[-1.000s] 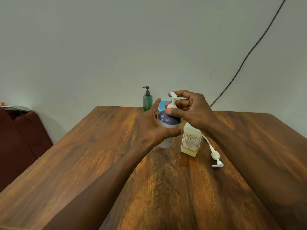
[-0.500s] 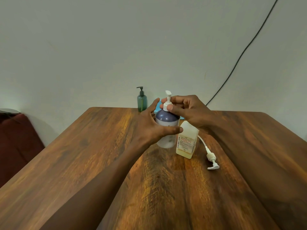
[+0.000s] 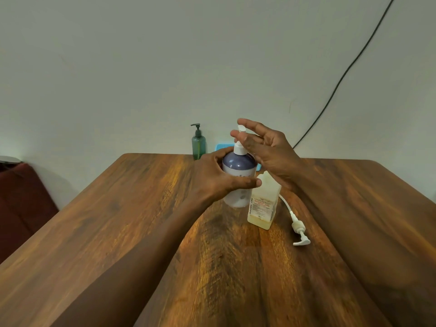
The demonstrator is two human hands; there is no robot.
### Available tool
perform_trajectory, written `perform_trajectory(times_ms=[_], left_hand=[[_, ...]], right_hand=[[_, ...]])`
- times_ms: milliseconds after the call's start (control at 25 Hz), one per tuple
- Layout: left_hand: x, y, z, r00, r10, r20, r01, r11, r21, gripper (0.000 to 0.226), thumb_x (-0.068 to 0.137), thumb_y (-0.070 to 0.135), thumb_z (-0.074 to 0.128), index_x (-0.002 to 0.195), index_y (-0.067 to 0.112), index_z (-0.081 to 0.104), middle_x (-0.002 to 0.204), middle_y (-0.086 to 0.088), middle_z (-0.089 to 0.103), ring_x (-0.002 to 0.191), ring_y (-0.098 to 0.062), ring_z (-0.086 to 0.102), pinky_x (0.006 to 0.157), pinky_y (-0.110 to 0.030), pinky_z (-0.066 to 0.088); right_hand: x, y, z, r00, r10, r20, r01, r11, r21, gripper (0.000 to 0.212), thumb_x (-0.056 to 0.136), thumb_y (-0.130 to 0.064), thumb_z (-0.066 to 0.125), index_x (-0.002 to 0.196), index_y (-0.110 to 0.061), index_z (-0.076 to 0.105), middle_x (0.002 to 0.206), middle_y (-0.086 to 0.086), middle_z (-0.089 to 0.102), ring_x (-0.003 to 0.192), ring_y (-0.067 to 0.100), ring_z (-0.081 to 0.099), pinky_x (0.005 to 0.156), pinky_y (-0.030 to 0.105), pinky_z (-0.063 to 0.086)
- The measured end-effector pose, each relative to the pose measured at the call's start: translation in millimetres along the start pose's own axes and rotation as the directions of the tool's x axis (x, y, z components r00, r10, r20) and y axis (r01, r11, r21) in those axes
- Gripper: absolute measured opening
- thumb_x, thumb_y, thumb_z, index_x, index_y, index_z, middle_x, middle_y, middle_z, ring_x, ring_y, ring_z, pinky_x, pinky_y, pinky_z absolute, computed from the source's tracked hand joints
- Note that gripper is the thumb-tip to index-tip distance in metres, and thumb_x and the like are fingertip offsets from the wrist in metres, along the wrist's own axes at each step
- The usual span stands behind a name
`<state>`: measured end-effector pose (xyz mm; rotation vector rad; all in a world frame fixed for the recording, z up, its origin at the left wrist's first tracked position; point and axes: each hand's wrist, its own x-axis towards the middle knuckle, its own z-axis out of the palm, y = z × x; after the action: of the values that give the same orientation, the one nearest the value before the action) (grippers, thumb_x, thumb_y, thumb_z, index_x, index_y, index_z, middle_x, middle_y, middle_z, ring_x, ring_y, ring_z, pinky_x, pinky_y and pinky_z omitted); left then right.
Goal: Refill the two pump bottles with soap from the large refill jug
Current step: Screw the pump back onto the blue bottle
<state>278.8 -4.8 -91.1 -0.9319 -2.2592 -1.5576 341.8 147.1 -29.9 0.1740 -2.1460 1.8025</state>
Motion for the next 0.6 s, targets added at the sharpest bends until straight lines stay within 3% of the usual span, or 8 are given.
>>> perform_trajectory(times_ms=[80,200,320,480,600], left_hand=[[3.6,-0.4,1.4,1.000,-0.006,0.011,0.006,1.000,0.021,0.081,0.053,0.067,0.091,0.121,0.028,0.069,0.108,0.011,0.075,0.092,-0.009,0.072,0.080,-0.033,0.063],[10.2,0.9,3.4,1.000,0.011,-0.007,-0.011,0.999,0.039,0.079,0.054,0.062,0.093,0.121,0.025,0.069,0.108,0.011,0.074,0.091,-0.007,0.071,0.081,-0.024,0.062],[16.9,1.7,10.7,1.000,0.011,-0.023,-0.009,0.994,0.106,0.079,0.057,0.058,0.093,0.124,0.023,0.067,0.113,0.007,0.073,0.092,-0.010,0.068,0.080,-0.015,0.055],[33.9,1.0,26.2,0.990,-0.014,-0.141,0.033,0.991,0.127,0.077,0.062,0.051,0.092,0.127,0.019,0.065,0.118,0.001,0.072,0.091,-0.008,0.062,0.079,-0.010,0.046],[58.7,-1.7,33.1,0.988,0.009,-0.155,0.007,0.995,0.104,0.077,0.061,0.052,0.092,0.126,0.019,0.066,0.117,0.000,0.073,0.092,-0.011,0.066,0.084,-0.018,0.056]], right_hand=[[6.2,-0.2,2.1,0.998,-0.041,-0.037,0.043,0.998,0.041,0.043,0.094,-0.027,0.071,0.136,-0.020,0.062,0.118,-0.003,0.077,0.108,0.014,0.073,0.087,0.029,0.061],[11.0,3.4,3.7,0.962,-0.069,-0.264,0.085,0.995,0.052,0.033,0.082,-0.019,0.084,0.112,-0.015,0.070,0.102,0.002,0.079,0.094,0.017,0.077,0.086,0.038,0.064],[18.3,9.5,4.3,0.870,-0.160,-0.465,0.117,0.986,-0.121,0.035,0.068,-0.024,0.095,0.086,-0.017,0.066,0.092,0.001,0.077,0.086,0.015,0.077,0.076,0.034,0.065],[32.2,11.5,11.3,0.810,-0.376,-0.451,0.179,0.890,-0.420,0.033,0.069,-0.027,0.095,0.070,-0.022,0.063,0.086,-0.012,0.074,0.089,0.002,0.074,0.076,0.023,0.062],[49.9,13.8,-2.9,0.819,-0.385,-0.425,0.198,0.886,-0.420,0.027,0.072,-0.020,0.093,0.080,-0.018,0.067,0.089,-0.010,0.074,0.086,-0.001,0.073,0.078,0.019,0.061]])
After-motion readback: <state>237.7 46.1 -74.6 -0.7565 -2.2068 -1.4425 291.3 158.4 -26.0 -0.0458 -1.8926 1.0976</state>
